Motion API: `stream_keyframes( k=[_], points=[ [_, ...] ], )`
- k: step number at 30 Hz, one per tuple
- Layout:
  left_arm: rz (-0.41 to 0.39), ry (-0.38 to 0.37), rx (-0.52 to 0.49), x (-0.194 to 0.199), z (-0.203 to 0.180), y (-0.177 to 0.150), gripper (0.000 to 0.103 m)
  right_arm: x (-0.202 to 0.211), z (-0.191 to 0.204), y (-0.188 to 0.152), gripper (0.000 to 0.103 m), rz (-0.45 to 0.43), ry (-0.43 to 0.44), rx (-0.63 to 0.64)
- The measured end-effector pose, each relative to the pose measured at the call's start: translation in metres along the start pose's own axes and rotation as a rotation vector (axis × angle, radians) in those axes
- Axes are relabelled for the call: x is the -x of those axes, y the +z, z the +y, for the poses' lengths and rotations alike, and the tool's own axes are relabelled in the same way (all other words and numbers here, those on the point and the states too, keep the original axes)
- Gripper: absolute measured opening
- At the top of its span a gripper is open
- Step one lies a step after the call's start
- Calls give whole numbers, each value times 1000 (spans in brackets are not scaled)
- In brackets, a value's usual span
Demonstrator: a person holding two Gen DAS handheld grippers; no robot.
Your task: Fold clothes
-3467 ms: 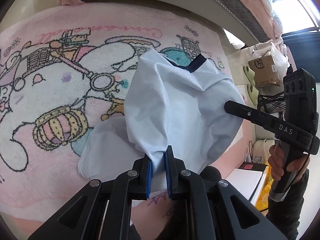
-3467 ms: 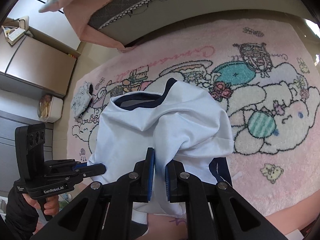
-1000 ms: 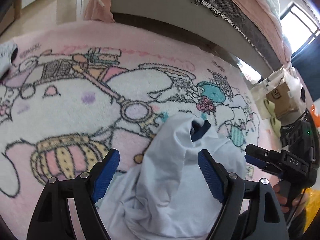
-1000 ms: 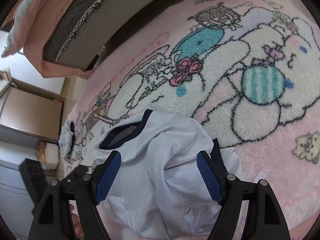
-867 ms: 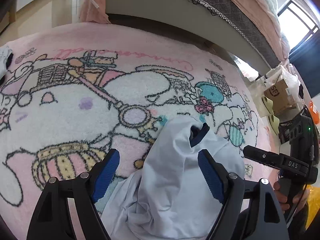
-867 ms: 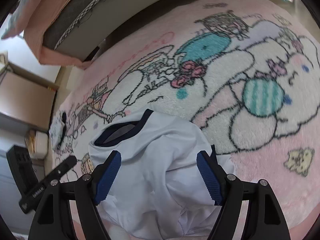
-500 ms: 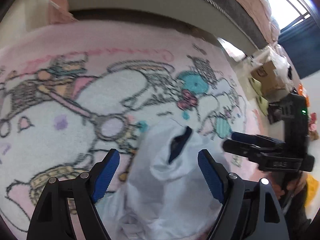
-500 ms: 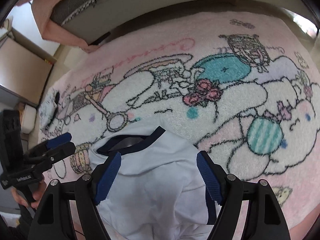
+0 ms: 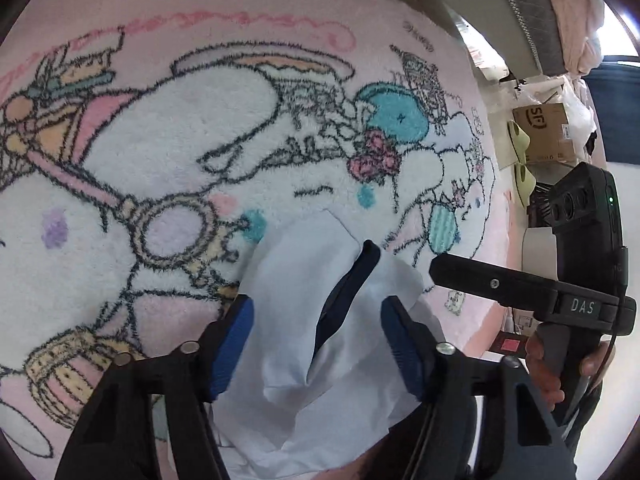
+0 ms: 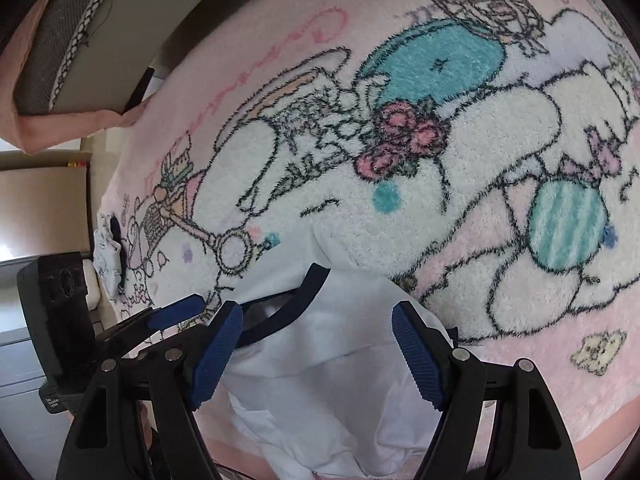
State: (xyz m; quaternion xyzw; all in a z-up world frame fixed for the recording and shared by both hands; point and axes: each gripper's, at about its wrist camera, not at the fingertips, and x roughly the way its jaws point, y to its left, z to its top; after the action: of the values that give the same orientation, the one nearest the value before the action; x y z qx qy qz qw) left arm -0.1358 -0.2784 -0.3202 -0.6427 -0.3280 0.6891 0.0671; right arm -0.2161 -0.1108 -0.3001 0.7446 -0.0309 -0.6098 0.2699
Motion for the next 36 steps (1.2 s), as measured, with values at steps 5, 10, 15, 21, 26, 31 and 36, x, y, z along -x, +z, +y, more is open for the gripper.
stream_keyframes(
  k=[5, 10, 15, 21, 26, 31, 36],
  points=[
    [6, 62, 1, -11, 4, 0, 44, -19, -3, 11, 56, 69, -68, -16],
    [8, 53, 6, -15, 5, 0, 44, -30, -2, 14, 54, 85, -82, -16],
    [10, 124, -60, -19, -5, -2, 40, -34, 8, 17, 54, 80, -152, 20],
    [-14, 155, -4, -24, 7, -1, 13, -42, 11, 24, 54, 89, -161, -7],
    [-32, 167, -6, -21, 10, -3, 9, -48, 21, 22, 54, 103, -222, 29],
    [-39, 150, -4, -19, 9, -5, 8, -57, 26, 22, 54, 123, -284, 40],
    [-44, 140, -7, -18, 8, -6, 8, -65, 24, 26, 54, 132, -282, 32]
  ],
)
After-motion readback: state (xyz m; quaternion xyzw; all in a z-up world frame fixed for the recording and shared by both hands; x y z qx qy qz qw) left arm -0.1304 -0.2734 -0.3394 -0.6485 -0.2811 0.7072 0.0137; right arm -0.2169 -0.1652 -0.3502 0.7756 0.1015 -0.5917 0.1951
